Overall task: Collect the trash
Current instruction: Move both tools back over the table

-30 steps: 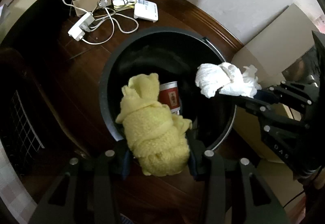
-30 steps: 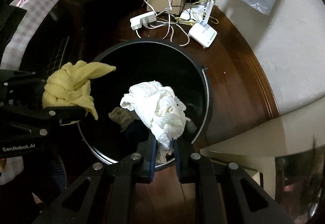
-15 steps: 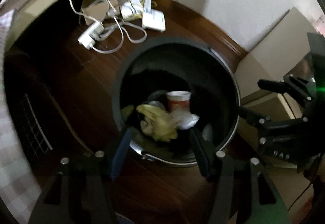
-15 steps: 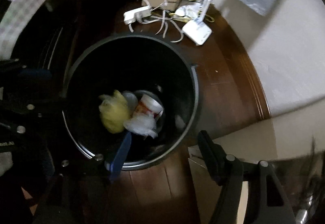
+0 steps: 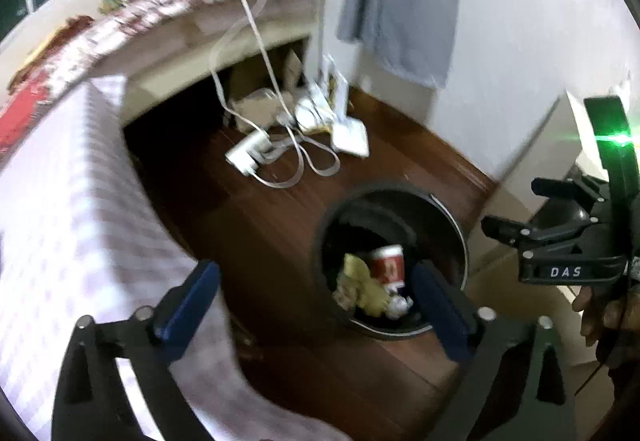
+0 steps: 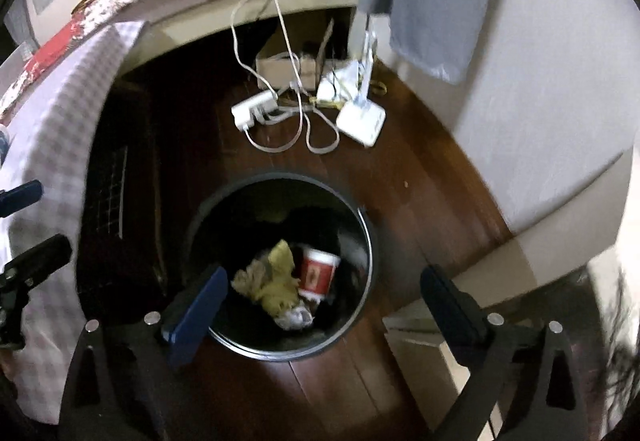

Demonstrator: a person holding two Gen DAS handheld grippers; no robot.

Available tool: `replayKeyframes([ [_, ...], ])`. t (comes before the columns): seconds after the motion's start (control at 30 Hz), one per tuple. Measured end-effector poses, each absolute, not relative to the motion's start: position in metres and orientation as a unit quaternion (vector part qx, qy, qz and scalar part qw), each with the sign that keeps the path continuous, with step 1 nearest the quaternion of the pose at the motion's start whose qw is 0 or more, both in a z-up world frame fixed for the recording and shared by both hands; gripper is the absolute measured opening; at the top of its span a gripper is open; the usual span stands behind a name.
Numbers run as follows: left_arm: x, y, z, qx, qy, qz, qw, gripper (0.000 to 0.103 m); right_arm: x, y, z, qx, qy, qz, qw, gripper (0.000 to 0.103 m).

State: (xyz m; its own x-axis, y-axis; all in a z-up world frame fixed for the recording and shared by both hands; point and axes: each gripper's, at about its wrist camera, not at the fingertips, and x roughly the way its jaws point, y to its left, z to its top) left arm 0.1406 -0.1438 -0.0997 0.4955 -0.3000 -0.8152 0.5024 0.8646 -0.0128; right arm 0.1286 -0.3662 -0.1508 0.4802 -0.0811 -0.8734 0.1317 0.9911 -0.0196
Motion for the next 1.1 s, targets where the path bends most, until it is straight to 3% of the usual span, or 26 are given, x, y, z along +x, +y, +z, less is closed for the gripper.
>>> replayKeyframes([
  [0.37,0.133,-0.051,-0.057,0.079,0.402,-0.141,0.901,0.103,0.143,-0.276,-0.102,0.008,0.454,0.032,0.890,0.103],
  [1.1,0.099,0.197,-0.037,-0.030,0.361,0.120,0.924,0.103,0.177,-0.033,-0.019,-0.086,0.382,0.225,0.892,0.103],
])
